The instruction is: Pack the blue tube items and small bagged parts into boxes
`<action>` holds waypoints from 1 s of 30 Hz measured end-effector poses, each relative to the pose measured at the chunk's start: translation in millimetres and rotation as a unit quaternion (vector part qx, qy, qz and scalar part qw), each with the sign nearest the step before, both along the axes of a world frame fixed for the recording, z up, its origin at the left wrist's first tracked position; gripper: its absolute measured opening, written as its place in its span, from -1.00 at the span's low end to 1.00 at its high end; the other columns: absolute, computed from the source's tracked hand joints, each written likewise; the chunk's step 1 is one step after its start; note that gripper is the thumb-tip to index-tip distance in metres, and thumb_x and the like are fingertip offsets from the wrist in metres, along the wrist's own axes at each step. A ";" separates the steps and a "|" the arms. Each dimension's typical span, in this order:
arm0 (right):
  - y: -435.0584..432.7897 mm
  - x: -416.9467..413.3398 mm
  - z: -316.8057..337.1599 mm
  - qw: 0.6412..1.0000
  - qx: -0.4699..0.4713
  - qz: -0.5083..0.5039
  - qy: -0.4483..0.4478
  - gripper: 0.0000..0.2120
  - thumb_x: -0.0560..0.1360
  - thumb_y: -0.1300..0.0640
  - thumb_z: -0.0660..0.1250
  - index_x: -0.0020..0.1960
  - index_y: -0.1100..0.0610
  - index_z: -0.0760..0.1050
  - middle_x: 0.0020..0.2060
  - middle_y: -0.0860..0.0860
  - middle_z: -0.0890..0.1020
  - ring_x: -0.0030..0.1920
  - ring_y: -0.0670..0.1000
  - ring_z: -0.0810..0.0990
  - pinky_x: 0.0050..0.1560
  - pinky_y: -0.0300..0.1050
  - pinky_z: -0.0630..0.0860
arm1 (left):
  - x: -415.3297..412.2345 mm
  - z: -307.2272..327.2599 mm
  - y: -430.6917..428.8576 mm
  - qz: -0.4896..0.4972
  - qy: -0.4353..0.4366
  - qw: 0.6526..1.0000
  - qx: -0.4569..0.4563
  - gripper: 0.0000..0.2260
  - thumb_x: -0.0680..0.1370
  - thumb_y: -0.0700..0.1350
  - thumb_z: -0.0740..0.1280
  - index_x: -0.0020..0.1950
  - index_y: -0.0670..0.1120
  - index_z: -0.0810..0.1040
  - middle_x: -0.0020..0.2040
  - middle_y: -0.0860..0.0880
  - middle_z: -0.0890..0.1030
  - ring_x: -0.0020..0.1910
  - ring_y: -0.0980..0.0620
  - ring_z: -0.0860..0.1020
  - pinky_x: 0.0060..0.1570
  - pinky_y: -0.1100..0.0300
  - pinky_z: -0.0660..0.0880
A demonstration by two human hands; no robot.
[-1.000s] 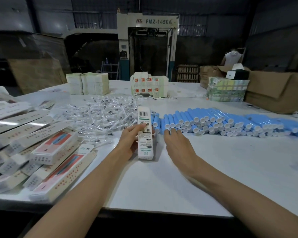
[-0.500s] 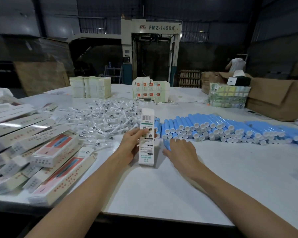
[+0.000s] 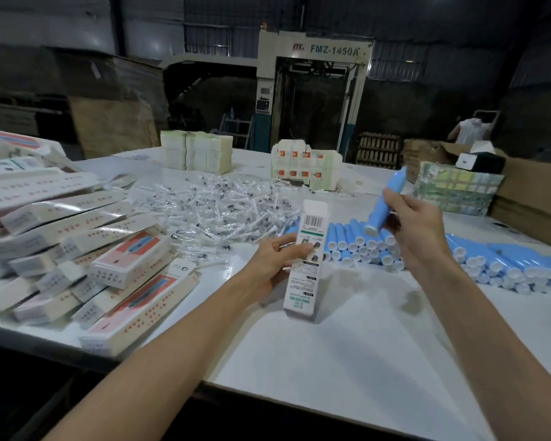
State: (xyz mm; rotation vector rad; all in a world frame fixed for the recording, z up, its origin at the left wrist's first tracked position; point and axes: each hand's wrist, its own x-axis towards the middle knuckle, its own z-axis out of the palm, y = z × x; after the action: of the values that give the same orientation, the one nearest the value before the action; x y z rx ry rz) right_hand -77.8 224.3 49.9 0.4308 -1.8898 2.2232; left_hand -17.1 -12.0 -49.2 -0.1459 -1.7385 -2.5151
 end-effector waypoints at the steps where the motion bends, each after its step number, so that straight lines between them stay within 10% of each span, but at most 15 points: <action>1: -4.7 -0.9 7.3 0.999 -0.030 0.017 0.003 -0.77 0.61 0.08 0.45 0.11 0.25 0.63 -0.19 -0.01 0.71 -0.17 -0.05 0.67 -0.05 -0.19 0.63 | 0.6 0.2 0.2 -0.005 0.001 1.000 0.001 -0.65 0.50 -0.16 0.59 0.28 -0.10 0.72 0.20 -0.20 0.75 0.03 -0.11 0.77 -0.15 0.08 0.70; 7: -46.9 -5.8 20.6 0.998 -0.054 0.044 0.011 -0.48 0.57 0.22 0.49 0.40 0.23 0.29 0.04 0.17 0.68 -0.15 -0.01 0.74 -0.06 -0.14 0.68 | 1.3 1.2 2.7 -0.006 0.011 1.000 -0.025 -0.78 0.59 -0.20 0.52 0.24 -0.07 0.74 0.21 -0.18 0.75 0.06 -0.08 0.76 -0.10 0.07 0.71; 15: -59.4 -23.2 17.2 0.988 0.139 -0.004 0.072 -0.18 0.57 0.24 0.48 0.57 -0.10 0.01 0.18 0.20 0.60 -0.08 0.06 0.75 -0.13 -0.08 0.72 | 0.0 -1.4 3.6 0.000 0.023 0.999 -0.047 -0.80 0.57 -0.15 0.56 0.18 0.03 0.78 0.18 -0.15 0.76 0.04 -0.04 0.75 -0.10 0.09 0.70; 23: -55.5 -23.0 18.9 0.934 0.332 0.096 0.094 -0.23 0.45 0.18 0.57 0.50 -0.13 0.24 -0.01 0.11 0.62 -0.11 0.12 0.69 -0.09 -0.06 0.62 | -3.7 -3.9 7.9 0.005 0.030 0.998 -0.057 -0.51 0.42 -0.01 0.63 0.33 -0.03 0.71 0.23 -0.19 0.74 0.17 -0.16 0.73 0.13 -0.07 0.68; 30: -54.5 -22.0 -3.1 0.942 0.297 0.084 0.129 -0.56 0.55 0.15 0.45 0.38 -0.03 0.45 0.09 -0.05 0.55 -0.06 -0.06 0.59 -0.01 -0.13 0.53 | 0.9 -1.8 10.1 0.019 0.033 0.997 -0.067 -0.51 0.40 0.03 0.64 0.31 -0.02 0.71 0.21 -0.16 0.75 0.09 -0.11 0.75 -0.02 0.04 0.69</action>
State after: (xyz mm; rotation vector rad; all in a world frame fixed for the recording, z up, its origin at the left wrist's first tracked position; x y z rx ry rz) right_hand -99.8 169.8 46.8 0.9535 -2.4094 1.5294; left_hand -16.1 -1.9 -51.0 -0.1991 -1.8650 -2.3396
